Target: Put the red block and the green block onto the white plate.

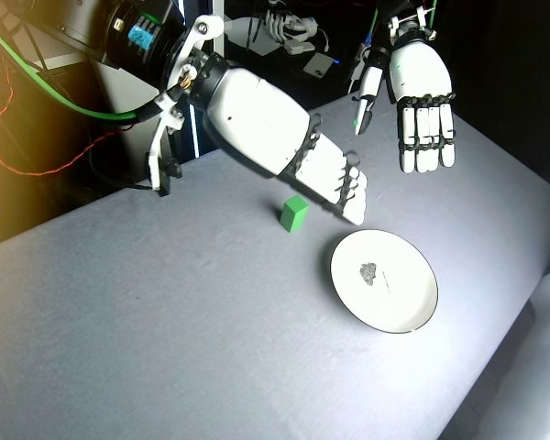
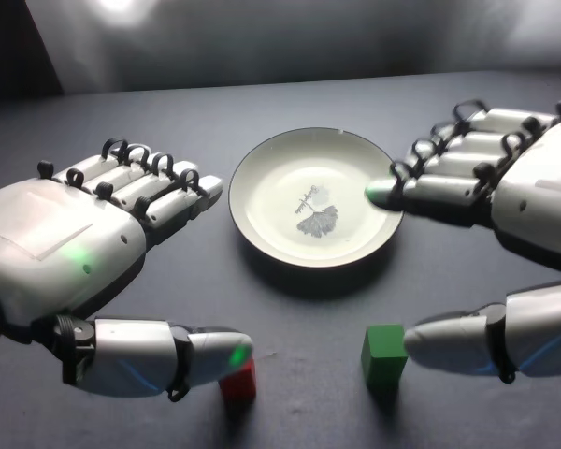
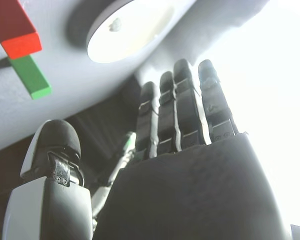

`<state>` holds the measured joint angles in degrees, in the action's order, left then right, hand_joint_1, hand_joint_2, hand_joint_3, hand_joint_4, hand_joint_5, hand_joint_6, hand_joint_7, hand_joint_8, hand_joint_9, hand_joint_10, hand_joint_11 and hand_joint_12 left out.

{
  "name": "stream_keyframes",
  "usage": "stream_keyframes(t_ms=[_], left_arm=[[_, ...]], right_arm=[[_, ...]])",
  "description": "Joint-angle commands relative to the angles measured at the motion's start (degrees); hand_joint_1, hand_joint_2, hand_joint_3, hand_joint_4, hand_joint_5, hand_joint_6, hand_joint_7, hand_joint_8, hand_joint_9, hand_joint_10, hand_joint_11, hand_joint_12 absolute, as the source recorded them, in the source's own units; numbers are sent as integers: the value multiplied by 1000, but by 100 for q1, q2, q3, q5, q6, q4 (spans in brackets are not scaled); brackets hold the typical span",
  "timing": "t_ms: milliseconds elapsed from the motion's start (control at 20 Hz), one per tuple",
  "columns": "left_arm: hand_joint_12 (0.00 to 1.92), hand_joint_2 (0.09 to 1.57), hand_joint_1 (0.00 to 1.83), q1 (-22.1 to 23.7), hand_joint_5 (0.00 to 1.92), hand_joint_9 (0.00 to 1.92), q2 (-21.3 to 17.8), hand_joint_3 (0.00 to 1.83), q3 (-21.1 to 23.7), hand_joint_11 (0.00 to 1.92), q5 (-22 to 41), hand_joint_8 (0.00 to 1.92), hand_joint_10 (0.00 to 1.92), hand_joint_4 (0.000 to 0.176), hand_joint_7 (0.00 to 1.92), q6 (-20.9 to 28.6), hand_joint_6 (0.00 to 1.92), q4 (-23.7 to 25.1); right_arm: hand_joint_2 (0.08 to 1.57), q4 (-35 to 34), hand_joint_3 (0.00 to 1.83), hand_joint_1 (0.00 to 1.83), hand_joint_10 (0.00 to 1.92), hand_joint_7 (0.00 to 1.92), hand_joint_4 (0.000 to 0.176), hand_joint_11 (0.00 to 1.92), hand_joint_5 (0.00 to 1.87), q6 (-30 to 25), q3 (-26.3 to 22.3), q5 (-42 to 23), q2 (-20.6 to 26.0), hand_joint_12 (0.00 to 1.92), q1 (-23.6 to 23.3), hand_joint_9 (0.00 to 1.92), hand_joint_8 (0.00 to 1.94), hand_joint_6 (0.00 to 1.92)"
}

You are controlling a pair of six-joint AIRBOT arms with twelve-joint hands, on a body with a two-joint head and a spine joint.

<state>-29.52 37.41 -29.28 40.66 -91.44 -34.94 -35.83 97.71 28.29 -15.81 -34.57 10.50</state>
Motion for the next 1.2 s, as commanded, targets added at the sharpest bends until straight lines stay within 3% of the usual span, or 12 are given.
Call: stream_keyframes(t_ms=[0,50,150,300,550,700,850,1100,1150], left_arm=[[5,920,0,60,53,13,-31,36,-4,11,544,6,5,0,39,10,7,162],[5,950,0,60,71,31,-31,20,-4,6,544,2,4,0,57,8,3,143],[0,968,0,60,111,21,-31,17,-5,0,544,5,0,0,73,-4,13,136],[0,978,0,46,84,8,-30,18,-9,0,497,8,3,0,58,-53,8,136],[0,1006,0,40,85,17,69,24,-136,0,137,5,4,0,66,-109,4,115],[0,1010,29,-45,94,22,129,18,-232,0,100,7,4,0,77,-118,6,185],[0,1010,16,-165,76,23,226,12,-297,0,144,4,5,0,73,-116,0,237],[0,983,20,-539,134,0,510,0,-318,0,589,0,0,0,46,-26,20,277],[0,953,51,-609,178,0,551,0,-323,0,667,2,0,0,49,-3,34,293]], right_arm=[[1034,391,12,0,4,194,0,0,210,-356,72,-464,58,340,-17,148,4,7],[1037,419,4,0,5,230,0,0,254,-390,97,-467,58,406,1,175,4,6],[1063,420,6,0,0,146,0,0,185,-376,82,-555,42,271,132,112,2,0],[1097,367,8,0,0,89,0,0,114,48,-30,-1270,-53,121,458,46,2,0],[1084,-1121,0,2,6,225,0,0,213,1315,-112,-1749,-406,483,545,201,3,2],[1080,-1888,0,8,0,164,0,0,162,1834,-127,-1893,-627,354,507,136,1,0],[1064,-2423,0,9,4,174,0,0,173,2158,-126,-2031,-834,377,516,151,2,3],[976,-2440,0,88,0,92,0,0,151,2388,-124,-2516,-1244,192,827,100,3,0],[925,-2440,0,116,0,43,15,0,138,2441,-123,-2607,-1325,38,898,19,4,0]])
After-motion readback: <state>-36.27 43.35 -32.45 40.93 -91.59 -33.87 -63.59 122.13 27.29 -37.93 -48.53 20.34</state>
